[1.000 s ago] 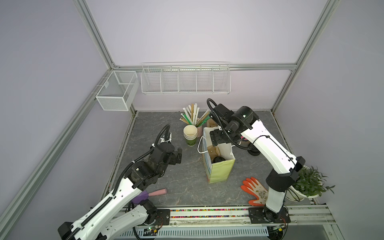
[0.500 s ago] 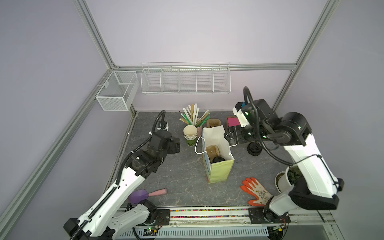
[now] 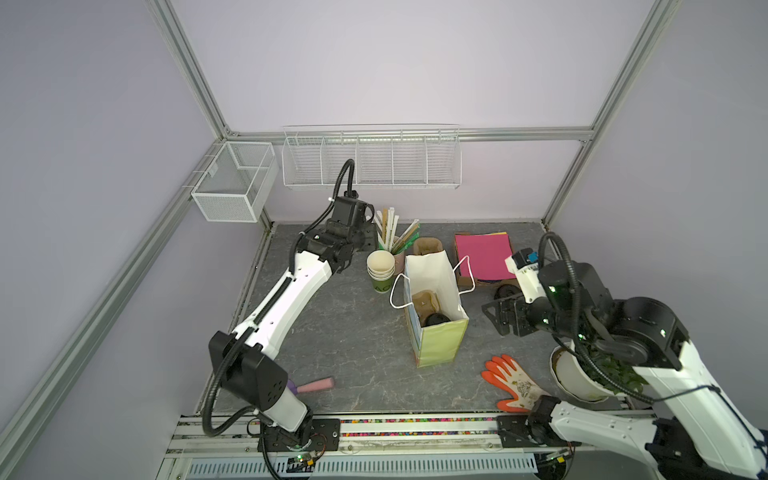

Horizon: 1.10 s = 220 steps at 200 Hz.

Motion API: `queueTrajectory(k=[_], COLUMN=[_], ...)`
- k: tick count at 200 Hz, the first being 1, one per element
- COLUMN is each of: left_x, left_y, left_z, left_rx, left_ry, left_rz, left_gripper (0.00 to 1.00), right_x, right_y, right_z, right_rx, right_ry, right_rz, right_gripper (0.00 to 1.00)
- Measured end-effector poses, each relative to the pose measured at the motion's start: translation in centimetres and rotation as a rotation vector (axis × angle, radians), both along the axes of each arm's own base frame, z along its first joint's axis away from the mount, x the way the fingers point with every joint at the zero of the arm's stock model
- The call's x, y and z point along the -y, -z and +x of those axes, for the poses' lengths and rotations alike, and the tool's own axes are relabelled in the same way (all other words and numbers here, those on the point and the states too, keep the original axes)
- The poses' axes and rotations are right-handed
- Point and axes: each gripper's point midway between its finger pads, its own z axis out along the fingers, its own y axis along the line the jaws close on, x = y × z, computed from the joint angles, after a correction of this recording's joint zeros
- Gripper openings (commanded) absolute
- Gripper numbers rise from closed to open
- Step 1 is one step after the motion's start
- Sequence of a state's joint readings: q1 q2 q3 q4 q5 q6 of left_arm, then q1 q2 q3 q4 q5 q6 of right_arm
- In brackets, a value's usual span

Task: Pack the takeout coffee
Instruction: 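Move the left gripper over the straw holder while the right draws back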

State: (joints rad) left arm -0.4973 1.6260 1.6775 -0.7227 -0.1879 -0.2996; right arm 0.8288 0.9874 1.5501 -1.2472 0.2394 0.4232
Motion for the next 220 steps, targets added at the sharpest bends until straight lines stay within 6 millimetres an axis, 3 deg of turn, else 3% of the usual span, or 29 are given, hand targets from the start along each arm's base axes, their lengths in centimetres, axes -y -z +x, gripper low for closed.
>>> queueTrajectory(k=[29, 69, 104, 220], left_x=[0.6, 1.0, 1.1, 0.9], left_y=[2.3, 2.8, 3.4, 4.8], left_z=[3.8, 6.6, 6.9, 7.0], left_rx=[-0.054, -0.059, -0.072, -0.097], left_ry=[-0.003, 0.0, 0.005, 0.007], left_rz=[0.022, 0.046, 0.063, 0.097], left_gripper=[0.5, 0.42, 0.38, 0.19], right_x=[2.0, 3.1, 3.4, 3.8], right_y=[0.1, 0.9, 2.2, 2.4], right_z=[-2.0, -3.5, -4.0, -4.9], right_rx=[0.048, 0.059, 0.044, 0.054], right_ry=[-0.007, -0.025, -0.034, -0.047], right_rz=[0.052, 0.085, 0.08, 0.116], right_gripper=[0.88, 0.88, 0.88, 0.88])
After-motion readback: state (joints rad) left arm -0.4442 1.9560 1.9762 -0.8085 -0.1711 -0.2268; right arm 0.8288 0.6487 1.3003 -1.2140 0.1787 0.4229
